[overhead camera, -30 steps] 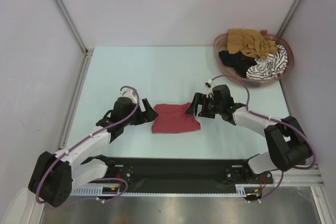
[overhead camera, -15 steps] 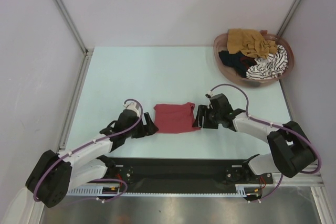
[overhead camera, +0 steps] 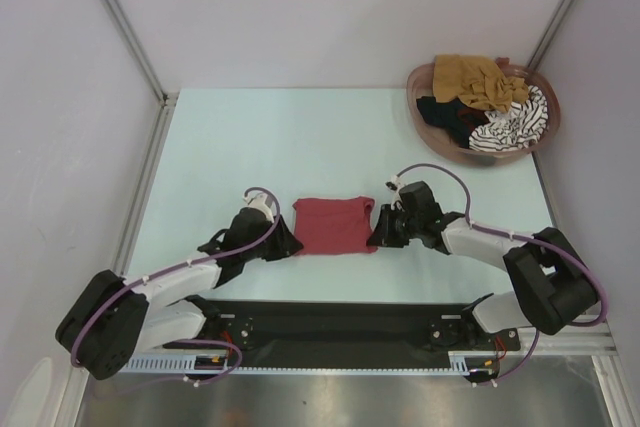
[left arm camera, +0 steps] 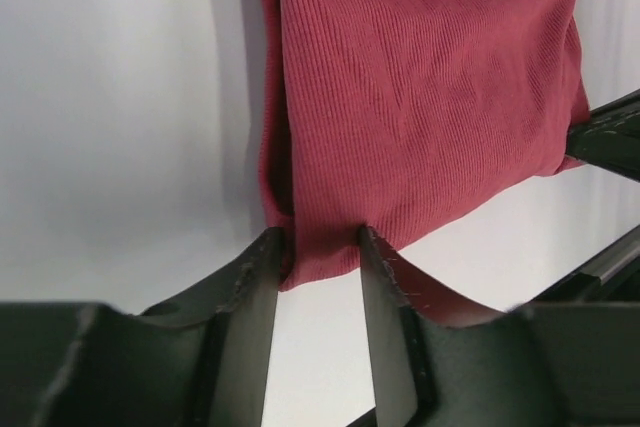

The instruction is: Fold and stack the tank tops

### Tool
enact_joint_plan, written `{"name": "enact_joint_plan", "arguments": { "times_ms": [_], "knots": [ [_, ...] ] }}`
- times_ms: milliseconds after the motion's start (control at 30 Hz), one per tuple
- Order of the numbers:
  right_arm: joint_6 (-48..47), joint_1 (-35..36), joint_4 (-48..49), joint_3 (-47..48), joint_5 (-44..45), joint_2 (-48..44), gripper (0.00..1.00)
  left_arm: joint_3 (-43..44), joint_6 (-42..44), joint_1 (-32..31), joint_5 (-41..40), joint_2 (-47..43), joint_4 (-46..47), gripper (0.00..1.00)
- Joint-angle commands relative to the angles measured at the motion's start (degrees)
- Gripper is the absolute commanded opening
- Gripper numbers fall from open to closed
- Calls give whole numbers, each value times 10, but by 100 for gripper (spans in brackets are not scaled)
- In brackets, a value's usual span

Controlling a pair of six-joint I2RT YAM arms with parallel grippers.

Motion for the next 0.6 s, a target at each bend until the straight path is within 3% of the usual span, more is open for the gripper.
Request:
{"name": "enact_joint_plan", "arguments": {
  "times_ms": [0,67,233,567],
  "knots": [
    [23,4,43,-19,-41,-5,9,-4,-1,-7,35,16,53,37],
    [44,3,54,-32,-49,-4,8,-6,-4,-9,44,29,62,33],
    [102,-35,123,-80,-93,0,0,-11,-25,-8,41,41,45,2],
    [106,-97,191,-123,-171,37,0,-23,-33,-5,41,47,36,0]
  ]
}}
